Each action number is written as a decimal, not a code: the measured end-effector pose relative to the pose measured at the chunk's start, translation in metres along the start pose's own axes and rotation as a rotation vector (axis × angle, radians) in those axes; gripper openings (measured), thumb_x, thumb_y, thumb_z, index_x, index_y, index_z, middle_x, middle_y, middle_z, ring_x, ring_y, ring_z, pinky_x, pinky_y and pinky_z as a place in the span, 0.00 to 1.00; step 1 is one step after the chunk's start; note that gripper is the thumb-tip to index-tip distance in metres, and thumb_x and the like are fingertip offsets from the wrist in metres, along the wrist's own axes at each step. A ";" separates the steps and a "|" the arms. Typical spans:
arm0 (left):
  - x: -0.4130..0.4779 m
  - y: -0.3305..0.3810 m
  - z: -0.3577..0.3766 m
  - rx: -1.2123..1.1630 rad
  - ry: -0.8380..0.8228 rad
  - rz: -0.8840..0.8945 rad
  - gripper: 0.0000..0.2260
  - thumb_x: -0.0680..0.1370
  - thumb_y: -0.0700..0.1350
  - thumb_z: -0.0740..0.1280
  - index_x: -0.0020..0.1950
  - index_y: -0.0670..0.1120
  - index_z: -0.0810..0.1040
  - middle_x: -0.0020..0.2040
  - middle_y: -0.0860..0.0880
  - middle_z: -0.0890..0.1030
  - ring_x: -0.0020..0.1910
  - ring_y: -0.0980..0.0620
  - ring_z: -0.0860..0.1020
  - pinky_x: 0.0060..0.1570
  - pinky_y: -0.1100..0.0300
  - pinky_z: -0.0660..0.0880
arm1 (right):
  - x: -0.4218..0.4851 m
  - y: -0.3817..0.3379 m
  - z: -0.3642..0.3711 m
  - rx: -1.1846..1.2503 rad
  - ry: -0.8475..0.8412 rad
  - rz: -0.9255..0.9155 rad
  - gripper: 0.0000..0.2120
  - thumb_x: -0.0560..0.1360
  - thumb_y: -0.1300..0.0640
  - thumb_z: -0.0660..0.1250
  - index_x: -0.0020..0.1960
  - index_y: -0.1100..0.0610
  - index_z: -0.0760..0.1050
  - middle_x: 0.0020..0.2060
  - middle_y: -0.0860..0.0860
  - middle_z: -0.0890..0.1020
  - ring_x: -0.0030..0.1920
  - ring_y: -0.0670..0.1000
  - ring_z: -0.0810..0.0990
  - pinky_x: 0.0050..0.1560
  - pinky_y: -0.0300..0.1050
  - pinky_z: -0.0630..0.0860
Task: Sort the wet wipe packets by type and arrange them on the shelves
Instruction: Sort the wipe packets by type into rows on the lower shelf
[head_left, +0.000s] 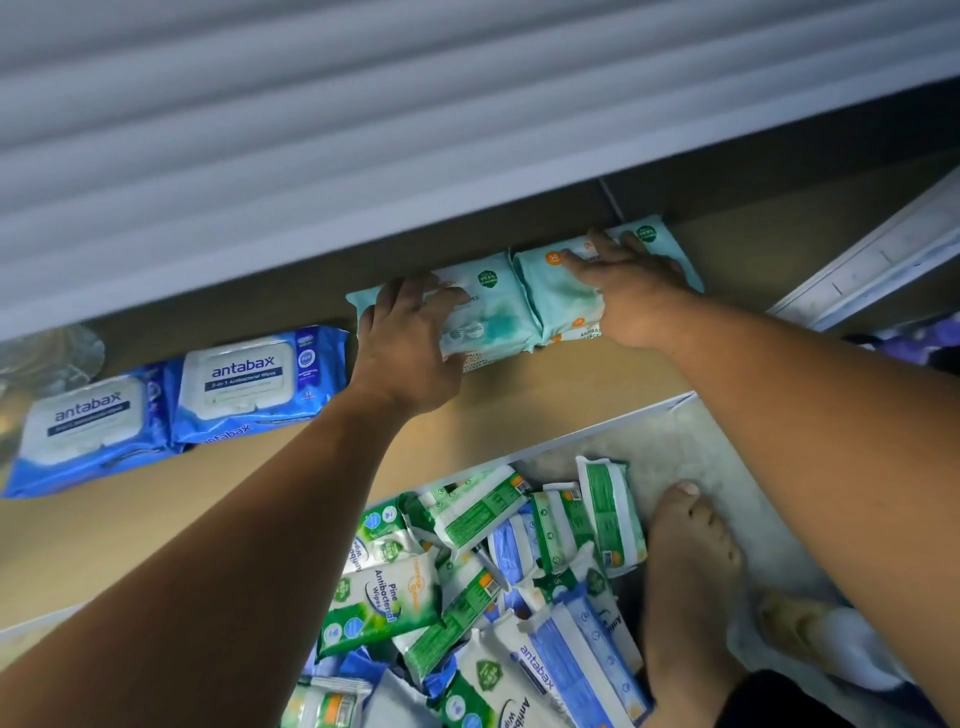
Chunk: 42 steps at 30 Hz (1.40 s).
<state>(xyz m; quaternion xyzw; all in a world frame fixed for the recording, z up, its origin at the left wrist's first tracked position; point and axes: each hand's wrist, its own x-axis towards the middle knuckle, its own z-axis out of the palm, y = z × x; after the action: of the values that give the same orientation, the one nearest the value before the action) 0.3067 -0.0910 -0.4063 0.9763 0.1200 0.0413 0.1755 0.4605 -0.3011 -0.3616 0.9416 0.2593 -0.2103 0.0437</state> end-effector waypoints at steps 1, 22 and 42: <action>0.000 0.000 -0.001 -0.001 -0.011 0.002 0.31 0.68 0.53 0.73 0.71 0.57 0.72 0.72 0.50 0.69 0.73 0.42 0.65 0.68 0.41 0.67 | -0.001 0.000 0.000 -0.008 0.006 0.003 0.42 0.78 0.64 0.61 0.80 0.35 0.45 0.81 0.44 0.41 0.81 0.54 0.42 0.78 0.60 0.51; -0.298 -0.072 -0.080 -0.318 -0.088 -0.646 0.30 0.62 0.45 0.61 0.64 0.43 0.79 0.67 0.41 0.77 0.68 0.39 0.73 0.67 0.49 0.70 | -0.150 -0.135 0.029 0.149 0.060 -0.032 0.44 0.70 0.56 0.70 0.81 0.52 0.52 0.75 0.53 0.67 0.75 0.56 0.63 0.72 0.55 0.64; -0.429 -0.131 -0.089 -0.344 -0.177 -0.764 0.33 0.74 0.44 0.70 0.78 0.47 0.62 0.76 0.44 0.63 0.75 0.43 0.61 0.68 0.50 0.67 | -0.277 -0.244 0.142 0.176 -0.298 -0.117 0.35 0.79 0.56 0.67 0.80 0.41 0.54 0.75 0.47 0.68 0.72 0.55 0.68 0.69 0.56 0.69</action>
<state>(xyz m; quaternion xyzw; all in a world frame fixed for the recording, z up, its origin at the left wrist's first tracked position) -0.1486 -0.0493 -0.3858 0.8181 0.4487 -0.0910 0.3480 0.0680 -0.2484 -0.3681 0.8835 0.2848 -0.3716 -0.0129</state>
